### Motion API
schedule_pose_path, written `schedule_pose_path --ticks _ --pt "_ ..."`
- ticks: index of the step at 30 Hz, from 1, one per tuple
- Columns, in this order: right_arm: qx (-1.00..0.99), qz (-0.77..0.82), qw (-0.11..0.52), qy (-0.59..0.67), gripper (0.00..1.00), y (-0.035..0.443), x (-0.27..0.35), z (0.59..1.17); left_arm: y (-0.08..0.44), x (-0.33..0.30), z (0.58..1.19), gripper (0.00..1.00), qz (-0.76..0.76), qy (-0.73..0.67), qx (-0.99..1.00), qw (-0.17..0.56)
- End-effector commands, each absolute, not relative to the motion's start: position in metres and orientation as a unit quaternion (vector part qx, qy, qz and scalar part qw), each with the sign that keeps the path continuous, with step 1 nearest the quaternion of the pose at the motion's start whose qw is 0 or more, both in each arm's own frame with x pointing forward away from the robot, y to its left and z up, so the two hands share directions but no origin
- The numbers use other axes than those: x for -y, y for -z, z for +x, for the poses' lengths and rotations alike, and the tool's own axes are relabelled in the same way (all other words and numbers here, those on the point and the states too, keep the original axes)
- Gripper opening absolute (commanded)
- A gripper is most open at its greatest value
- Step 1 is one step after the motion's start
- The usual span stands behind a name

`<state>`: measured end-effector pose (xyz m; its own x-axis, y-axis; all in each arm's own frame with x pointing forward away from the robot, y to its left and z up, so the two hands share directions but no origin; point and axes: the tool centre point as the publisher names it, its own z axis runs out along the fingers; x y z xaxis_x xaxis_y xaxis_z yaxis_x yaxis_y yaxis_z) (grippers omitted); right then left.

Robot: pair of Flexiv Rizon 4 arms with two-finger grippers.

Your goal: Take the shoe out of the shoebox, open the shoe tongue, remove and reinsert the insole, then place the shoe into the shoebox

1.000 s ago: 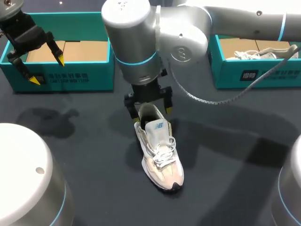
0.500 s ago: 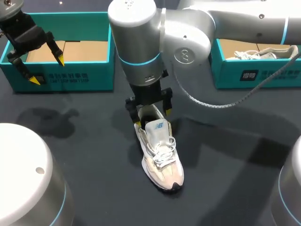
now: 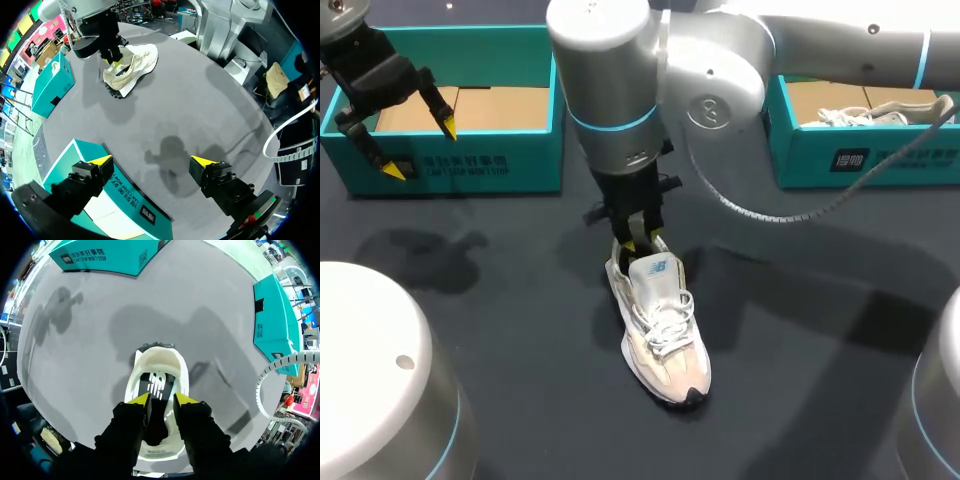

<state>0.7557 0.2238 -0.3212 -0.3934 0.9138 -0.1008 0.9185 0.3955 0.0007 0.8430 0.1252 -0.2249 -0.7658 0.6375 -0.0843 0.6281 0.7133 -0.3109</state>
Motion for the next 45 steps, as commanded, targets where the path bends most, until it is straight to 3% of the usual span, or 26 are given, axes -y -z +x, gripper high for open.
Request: schedule_pose_path --ticks 1,16,26,39,41,43,45 --pt "-0.834 0.550 0.021 0.026 0.22 0.342 -0.222 0.759 0.224 -0.126 0.843 1.00 -0.342 -0.161 0.926 0.015" --pt "-0.819 0.570 -0.013 0.057 0.25 0.355 -0.208 0.734 0.224 -0.126 0.843 1.00 -0.342 -0.161 0.926 0.015" --pt "-0.818 0.568 -0.011 0.095 0.47 0.343 -0.208 0.724 0.224 -0.126 0.843 1.00 -0.342 -0.161 0.926 0.015" --pt "-0.818 0.566 -0.026 0.097 0.51 0.348 -0.208 0.715 0.224 -0.126 0.843 1.00 -0.342 -0.161 0.926 0.015" --pt "-0.817 0.567 -0.026 0.100 0.57 0.346 -0.209 0.713 0.224 -0.126 0.843 1.00 -0.342 -0.161 0.926 0.015" --pt "-0.817 0.567 -0.024 0.102 0.79 0.343 -0.209 0.711 0.224 -0.126 0.843 1.00 -0.342 -0.161 0.926 0.015" --pt "-0.817 0.567 -0.023 0.104 0.89 0.343 -0.209 0.711 0.224 -0.126 0.843 1.00 -0.342 -0.161 0.926 0.015"
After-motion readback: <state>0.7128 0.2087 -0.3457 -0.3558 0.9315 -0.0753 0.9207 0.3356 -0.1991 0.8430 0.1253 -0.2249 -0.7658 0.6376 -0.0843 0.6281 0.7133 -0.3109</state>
